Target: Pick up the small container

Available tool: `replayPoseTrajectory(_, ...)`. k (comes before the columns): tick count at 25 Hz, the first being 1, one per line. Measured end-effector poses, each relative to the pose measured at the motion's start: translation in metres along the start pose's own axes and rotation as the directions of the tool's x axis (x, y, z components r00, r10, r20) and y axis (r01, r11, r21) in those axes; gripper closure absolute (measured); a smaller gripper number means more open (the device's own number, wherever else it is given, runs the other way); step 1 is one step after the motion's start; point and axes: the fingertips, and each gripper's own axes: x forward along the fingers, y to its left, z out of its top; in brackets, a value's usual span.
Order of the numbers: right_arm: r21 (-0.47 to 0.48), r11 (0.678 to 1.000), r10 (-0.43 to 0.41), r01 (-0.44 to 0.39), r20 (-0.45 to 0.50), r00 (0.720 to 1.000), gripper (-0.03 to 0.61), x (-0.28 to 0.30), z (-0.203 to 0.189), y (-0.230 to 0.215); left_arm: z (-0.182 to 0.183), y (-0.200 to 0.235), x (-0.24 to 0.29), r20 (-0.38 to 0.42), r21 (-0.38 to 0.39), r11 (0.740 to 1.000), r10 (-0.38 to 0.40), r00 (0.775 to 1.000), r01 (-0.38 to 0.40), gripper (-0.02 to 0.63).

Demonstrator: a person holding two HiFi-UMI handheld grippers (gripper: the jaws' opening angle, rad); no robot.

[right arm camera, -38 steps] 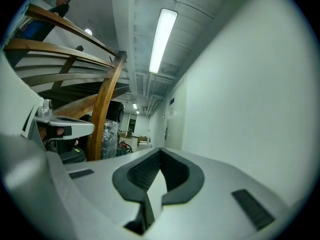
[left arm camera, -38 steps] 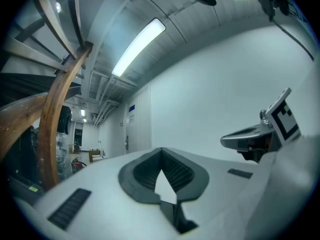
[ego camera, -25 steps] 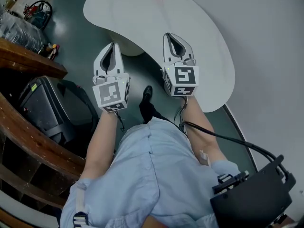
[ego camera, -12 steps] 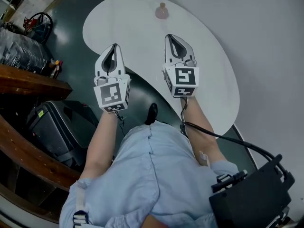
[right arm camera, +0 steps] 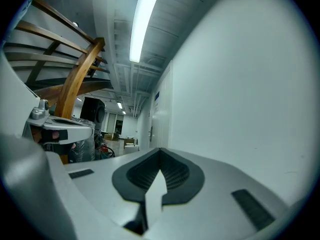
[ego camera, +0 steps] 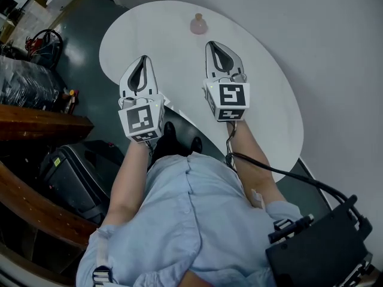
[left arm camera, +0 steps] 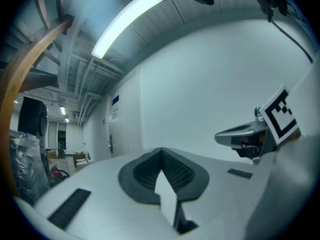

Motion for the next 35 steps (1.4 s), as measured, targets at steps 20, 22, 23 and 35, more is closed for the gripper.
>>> replayPoseTrajectory(20, -0.002, 0.983, -0.179, 0.182, -0.17, 0.969, 0.577, 0.063, -0.069, -0.032, -0.059, 0.018, 0.111, -0.054, -0.105, 0.979, -0.181, 0.982, 0.174, 0.615)
replayPoseTrajectory(22, 0.005, 0.981, -0.188, 0.192, -0.189, 0.964, 0.577, 0.068, -0.08, -0.035, -0.066, 0.017, 0.121, -0.068, -0.11, 0.977, -0.193, 0.979, 0.185, 0.615)
replayPoseTrajectory(23, 0.009, 0.98, -0.191, 0.197, -0.197, 0.962, 0.577, 0.07, -0.084, -0.037, -0.071, 0.017, 0.126, -0.076, -0.112, 0.976, -0.198, 0.977, 0.189, 0.615)
replayPoseTrajectory(35, 0.066, 0.969, -0.212, 0.238, -0.267, 0.94, 0.577, 0.096, -0.126, -0.06, -0.113, 0.005, 0.172, -0.191, -0.115, 0.967, -0.246, 0.95, 0.228, 0.615)
